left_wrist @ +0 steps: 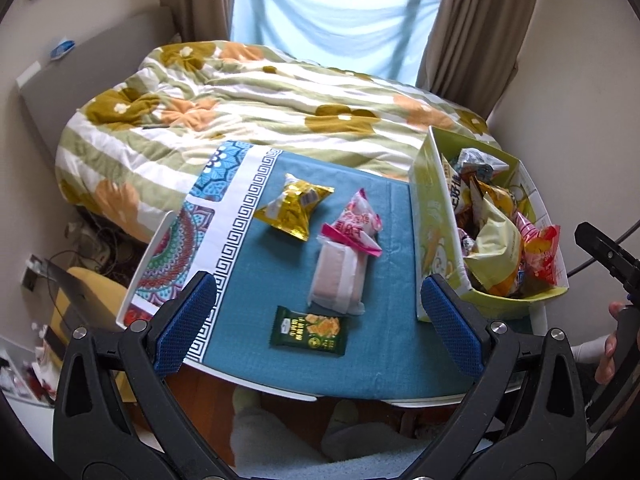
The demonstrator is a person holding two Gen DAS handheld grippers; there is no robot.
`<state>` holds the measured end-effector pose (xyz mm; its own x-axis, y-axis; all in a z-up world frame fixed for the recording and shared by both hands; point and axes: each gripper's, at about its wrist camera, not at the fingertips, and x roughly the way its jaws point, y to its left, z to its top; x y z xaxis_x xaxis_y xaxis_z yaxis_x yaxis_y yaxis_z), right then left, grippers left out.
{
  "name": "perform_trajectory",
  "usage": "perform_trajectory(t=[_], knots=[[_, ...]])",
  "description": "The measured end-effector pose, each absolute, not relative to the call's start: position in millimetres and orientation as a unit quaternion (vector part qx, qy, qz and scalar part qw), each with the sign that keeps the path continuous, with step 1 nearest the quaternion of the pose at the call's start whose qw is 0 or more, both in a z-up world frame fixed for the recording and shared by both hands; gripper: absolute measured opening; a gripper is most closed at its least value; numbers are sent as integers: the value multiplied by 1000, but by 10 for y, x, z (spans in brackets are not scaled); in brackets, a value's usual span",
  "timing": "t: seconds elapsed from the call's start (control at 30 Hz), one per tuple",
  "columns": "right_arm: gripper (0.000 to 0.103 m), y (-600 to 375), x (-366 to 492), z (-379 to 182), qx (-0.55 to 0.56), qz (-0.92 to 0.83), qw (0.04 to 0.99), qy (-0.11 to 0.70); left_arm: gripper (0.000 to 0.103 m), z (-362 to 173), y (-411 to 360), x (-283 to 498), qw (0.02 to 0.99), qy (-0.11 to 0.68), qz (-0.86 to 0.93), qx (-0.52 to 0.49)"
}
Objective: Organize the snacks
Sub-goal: 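Move both tools back over the gold and pink candy packets, then grasp the gold wrapped packet with left tool while right tool grasps the pink-white packet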
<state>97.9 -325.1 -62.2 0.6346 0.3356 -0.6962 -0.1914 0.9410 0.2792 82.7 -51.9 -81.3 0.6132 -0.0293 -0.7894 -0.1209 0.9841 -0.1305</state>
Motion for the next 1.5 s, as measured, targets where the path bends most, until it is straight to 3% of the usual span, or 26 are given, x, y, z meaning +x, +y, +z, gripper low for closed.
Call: perform_trajectory(t=[0.33,0.7,1.5], knots=[[103,-2352,1094,-627,83,106,908,397,101,-840,289,1268,887,458,-29,-60],[103,-1481,1330,-989,91,36,899,427,101,-1138,816,2045,863,491,-116,-22],[100,-1292,2113,-2469,87,-25,862,498,100,-2664,158,3316,796,573,-196,-10]])
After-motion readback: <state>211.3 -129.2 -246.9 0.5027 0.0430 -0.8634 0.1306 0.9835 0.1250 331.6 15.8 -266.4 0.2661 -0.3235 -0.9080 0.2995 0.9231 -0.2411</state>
